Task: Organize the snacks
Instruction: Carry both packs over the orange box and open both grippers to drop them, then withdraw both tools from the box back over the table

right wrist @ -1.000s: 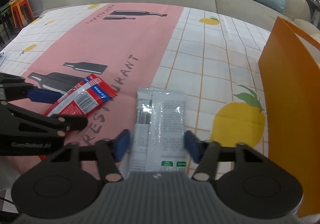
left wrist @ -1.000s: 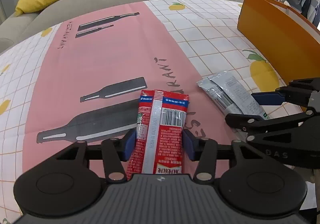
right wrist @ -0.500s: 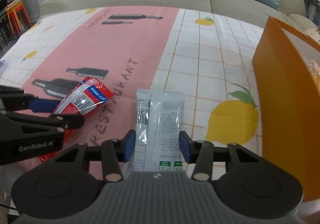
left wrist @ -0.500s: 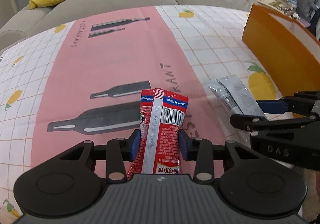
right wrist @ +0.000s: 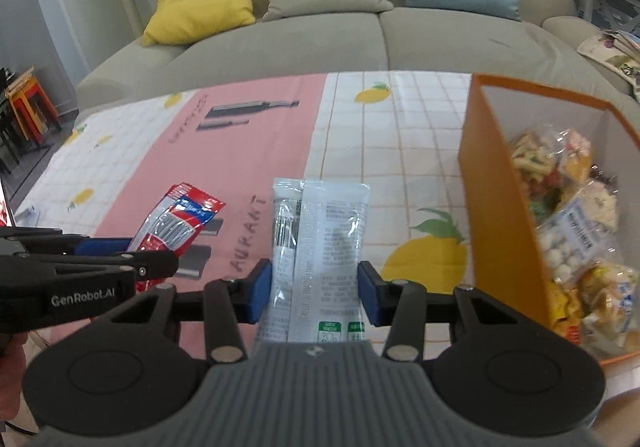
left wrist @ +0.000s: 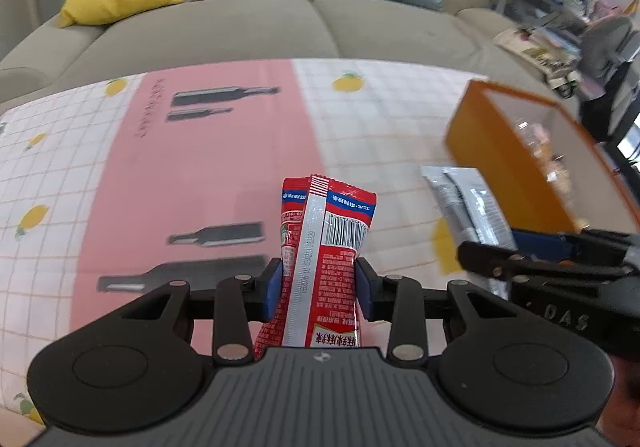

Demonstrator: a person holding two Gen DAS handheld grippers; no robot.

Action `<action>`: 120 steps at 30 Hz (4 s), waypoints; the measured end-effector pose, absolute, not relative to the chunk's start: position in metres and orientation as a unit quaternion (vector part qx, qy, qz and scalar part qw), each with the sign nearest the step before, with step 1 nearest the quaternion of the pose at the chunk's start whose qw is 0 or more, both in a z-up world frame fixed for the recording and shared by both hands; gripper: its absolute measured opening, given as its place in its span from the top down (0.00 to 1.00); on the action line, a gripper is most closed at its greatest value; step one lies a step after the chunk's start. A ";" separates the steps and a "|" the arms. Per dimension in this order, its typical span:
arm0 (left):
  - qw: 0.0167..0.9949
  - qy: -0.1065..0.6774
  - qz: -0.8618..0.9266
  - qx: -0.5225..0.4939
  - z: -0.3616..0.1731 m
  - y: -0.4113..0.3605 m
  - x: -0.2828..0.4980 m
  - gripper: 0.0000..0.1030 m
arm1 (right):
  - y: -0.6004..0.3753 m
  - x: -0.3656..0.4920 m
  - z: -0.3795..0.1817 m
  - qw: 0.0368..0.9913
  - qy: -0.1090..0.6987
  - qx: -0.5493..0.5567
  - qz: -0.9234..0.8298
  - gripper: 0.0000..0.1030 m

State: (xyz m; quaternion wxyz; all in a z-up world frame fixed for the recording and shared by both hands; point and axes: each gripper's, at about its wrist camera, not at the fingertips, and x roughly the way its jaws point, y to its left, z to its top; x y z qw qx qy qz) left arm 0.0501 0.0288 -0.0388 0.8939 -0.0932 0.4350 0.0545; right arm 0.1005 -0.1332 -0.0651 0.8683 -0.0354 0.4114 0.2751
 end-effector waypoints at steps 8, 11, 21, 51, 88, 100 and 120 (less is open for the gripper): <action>0.902 0.425 0.003 -0.082 -0.001 -0.012 0.079 0.60 | -0.173 0.104 -0.023 0.882 0.383 -0.035 0.272 0.57; 0.904 0.421 -0.020 -0.075 0.010 -0.031 0.096 0.60 | -0.195 0.112 -0.008 0.887 0.377 -0.031 0.264 0.57; 0.903 0.417 -0.097 -0.039 0.033 -0.103 0.155 0.60 | -0.272 0.152 0.034 0.910 0.360 -0.045 0.202 0.57; 0.797 0.539 -0.198 0.189 -0.073 -0.252 0.249 0.60 | -0.339 0.233 -0.064 0.826 0.498 -0.192 0.179 0.57; 0.891 0.411 -0.154 0.116 0.075 -0.160 0.176 0.20 | -0.331 0.188 0.051 0.889 0.413 -0.164 0.111 0.15; 0.950 0.304 -0.056 0.041 0.100 -0.091 0.084 0.20 | -0.292 0.098 0.087 0.955 0.284 0.003 0.080 0.10; 0.929 0.364 0.059 -0.004 0.000 -0.041 0.000 0.20 | -0.212 0.032 -0.016 0.933 0.345 -0.042 0.098 0.10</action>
